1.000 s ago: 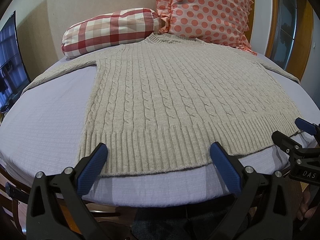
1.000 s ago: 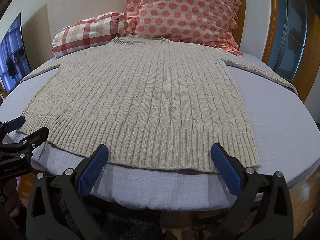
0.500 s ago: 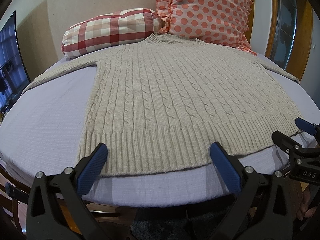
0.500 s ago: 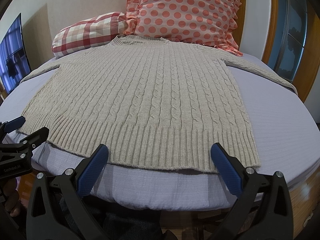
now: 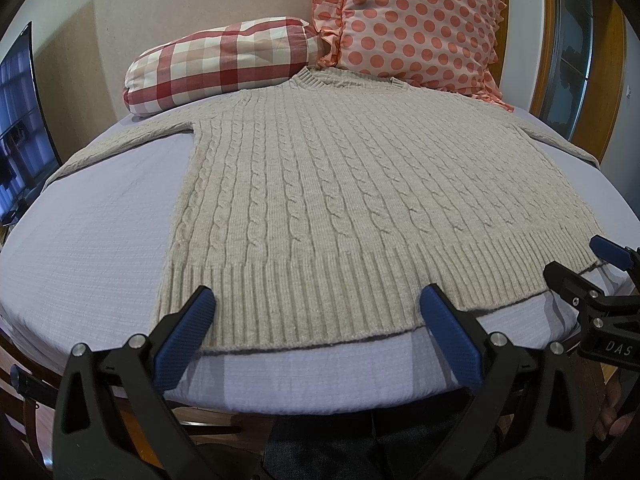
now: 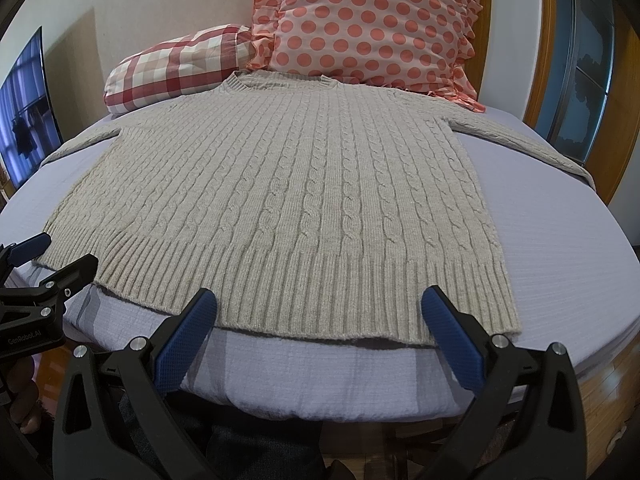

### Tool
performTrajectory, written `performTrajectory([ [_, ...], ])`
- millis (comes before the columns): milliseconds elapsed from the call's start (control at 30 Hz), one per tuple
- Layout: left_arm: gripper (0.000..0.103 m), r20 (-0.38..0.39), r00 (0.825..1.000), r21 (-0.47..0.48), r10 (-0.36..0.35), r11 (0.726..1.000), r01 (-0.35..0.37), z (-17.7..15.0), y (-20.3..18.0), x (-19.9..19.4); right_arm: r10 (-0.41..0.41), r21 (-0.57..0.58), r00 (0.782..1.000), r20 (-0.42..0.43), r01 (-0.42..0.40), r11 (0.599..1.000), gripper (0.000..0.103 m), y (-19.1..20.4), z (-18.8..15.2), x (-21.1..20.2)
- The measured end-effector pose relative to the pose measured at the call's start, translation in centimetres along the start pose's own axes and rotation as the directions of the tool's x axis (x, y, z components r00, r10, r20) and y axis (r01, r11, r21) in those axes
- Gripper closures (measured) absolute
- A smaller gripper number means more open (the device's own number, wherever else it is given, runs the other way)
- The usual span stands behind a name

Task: Fold small clothes
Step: 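Grasp a sweater sleeve with the right tool and fold it across the body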

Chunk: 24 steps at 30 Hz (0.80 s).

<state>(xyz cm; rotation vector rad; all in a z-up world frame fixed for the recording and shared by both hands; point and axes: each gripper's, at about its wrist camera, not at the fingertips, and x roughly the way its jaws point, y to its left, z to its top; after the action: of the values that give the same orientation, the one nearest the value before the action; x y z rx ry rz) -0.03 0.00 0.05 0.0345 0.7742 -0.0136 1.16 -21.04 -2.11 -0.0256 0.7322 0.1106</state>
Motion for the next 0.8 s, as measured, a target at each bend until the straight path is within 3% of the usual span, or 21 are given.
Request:
performTrajectory([
  [300, 0.002, -0.018, 1.000, 0.013, -0.012, 1.000, 0.012, 0.4, 0.0, 0.2, 0.046, -0.003, 0.999, -0.028, -0.046, 0.999, 0.001, -0.9, 0.7, 0.4],
  [367, 0.002, -0.030, 0.999, 0.013, -0.023, 1.000, 0.024, 0.8, 0.6, 0.1, 0.084, 0.033, 0.996, -0.037, -0.083, 0.996, 0.001, -2.4, 1.5, 0.2],
  [467, 0.002, -0.028, 0.999, -0.021, -0.035, 0.999, 0.035, 2.0, 1.6, 0.2, 0.105, 0.201, 0.993, -0.050, -0.093, 0.975, 0.001, -9.0, 4.5, 0.9],
  [567, 0.002, -0.022, 0.997, -0.089, -0.070, 0.994, 0.068, 3.3, 3.4, 0.0, 0.112, 0.383, 0.992, -0.061, -0.081, 0.920, 0.001, -15.8, 7.0, 2.3],
  [667, 0.002, -0.009, 0.997, -0.123, -0.078, 0.989, 0.077, 5.0, 4.8, 0.1, 0.096, 0.591, 0.994, -0.049, -0.048, 0.806, 0.001, -25.1, 9.6, 4.4],
  [733, 0.002, 0.006, 0.999, -0.116, -0.049, 0.992, 0.049, 6.2, 5.2, 0.1, 0.056, 0.671, 0.998, -0.042, -0.013, 0.741, 0.008, -29.4, 10.5, 5.2],
  [800, 0.002, 0.022, 0.999, -0.108, -0.031, 0.994, 0.033, 7.3, 5.6, 0.1, 0.020, 0.765, 0.999, -0.028, 0.008, 0.644, 0.014, -34.2, 11.2, 6.2],
])
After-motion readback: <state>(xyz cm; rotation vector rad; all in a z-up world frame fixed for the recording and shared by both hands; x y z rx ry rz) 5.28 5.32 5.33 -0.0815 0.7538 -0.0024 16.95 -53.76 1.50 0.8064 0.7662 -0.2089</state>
